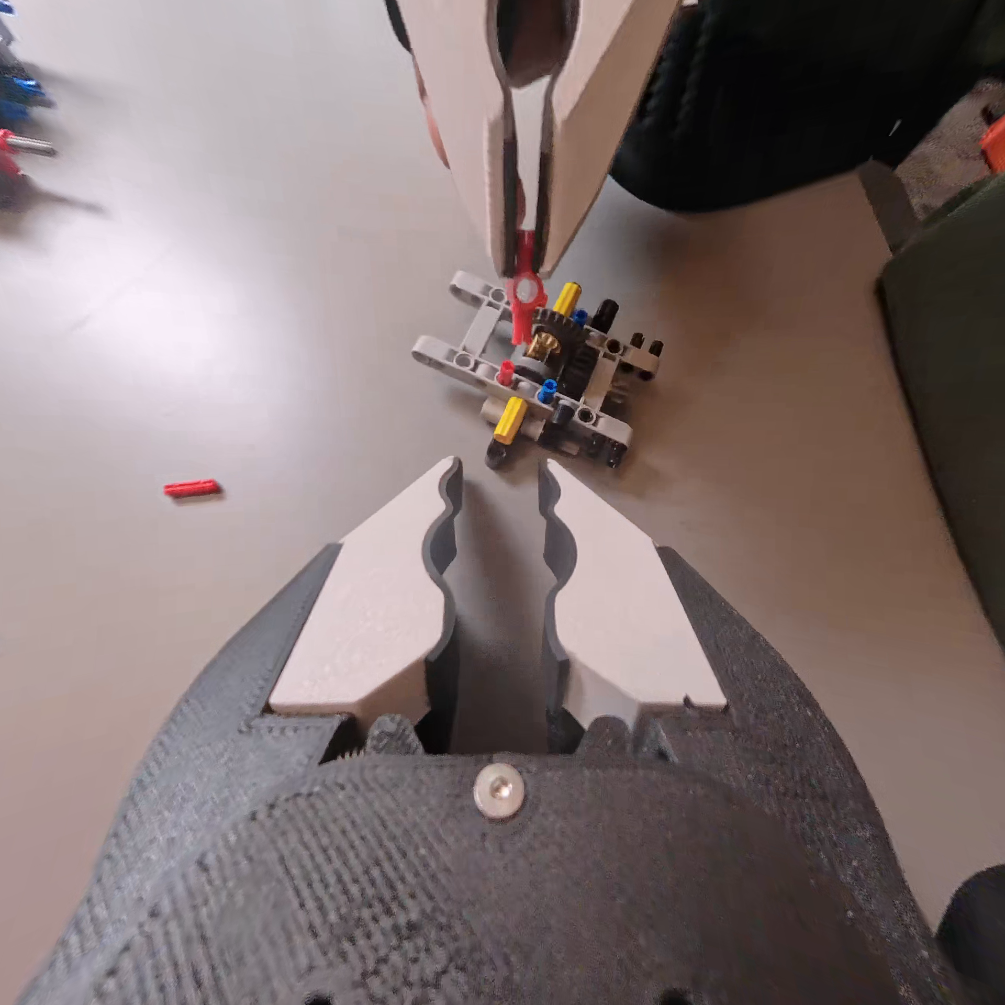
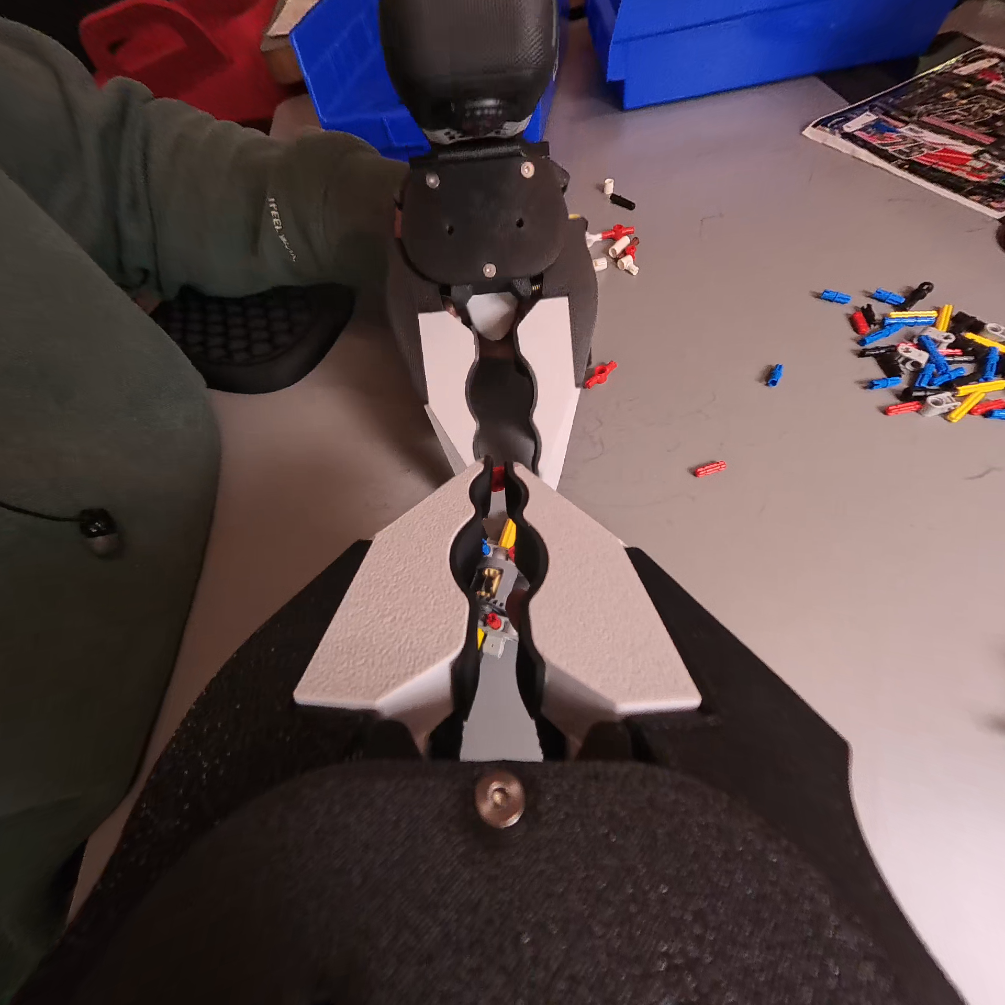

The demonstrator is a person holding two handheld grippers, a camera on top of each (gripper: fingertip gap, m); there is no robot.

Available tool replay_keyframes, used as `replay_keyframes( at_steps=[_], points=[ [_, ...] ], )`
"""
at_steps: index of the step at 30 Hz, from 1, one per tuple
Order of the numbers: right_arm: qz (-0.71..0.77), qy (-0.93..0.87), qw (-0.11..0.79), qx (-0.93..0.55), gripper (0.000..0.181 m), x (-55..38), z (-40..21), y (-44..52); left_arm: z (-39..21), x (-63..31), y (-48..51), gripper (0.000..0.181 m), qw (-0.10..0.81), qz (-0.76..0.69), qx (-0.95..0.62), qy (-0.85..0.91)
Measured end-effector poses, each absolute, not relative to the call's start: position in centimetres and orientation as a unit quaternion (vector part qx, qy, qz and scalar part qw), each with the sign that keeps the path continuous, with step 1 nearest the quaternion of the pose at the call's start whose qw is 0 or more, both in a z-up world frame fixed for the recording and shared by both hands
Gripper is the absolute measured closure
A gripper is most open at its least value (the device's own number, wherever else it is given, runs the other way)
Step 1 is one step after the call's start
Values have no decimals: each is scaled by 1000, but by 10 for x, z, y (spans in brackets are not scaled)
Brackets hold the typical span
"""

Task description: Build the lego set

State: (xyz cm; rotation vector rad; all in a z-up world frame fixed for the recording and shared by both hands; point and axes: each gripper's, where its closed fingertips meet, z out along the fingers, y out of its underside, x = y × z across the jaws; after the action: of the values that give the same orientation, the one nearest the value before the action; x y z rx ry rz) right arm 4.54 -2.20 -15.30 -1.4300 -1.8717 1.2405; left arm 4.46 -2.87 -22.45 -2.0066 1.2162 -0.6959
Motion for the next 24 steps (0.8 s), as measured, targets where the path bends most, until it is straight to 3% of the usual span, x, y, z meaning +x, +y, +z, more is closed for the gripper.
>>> replay_keyframes(
  at_steps=[6,15,24],
  points=[
    [428,-691,224,-538,179,49,-164,-23,-229,56,-36,175,332,-228,-772,491],
    [330,-769,155,-526,179,53,-194,-49,-228,65,-49,166,353,-224,-770,481],
    [238,-816,127,-512,179,52,-203,-57,-228,67,-53,170,360,-219,-759,497]
  ],
)
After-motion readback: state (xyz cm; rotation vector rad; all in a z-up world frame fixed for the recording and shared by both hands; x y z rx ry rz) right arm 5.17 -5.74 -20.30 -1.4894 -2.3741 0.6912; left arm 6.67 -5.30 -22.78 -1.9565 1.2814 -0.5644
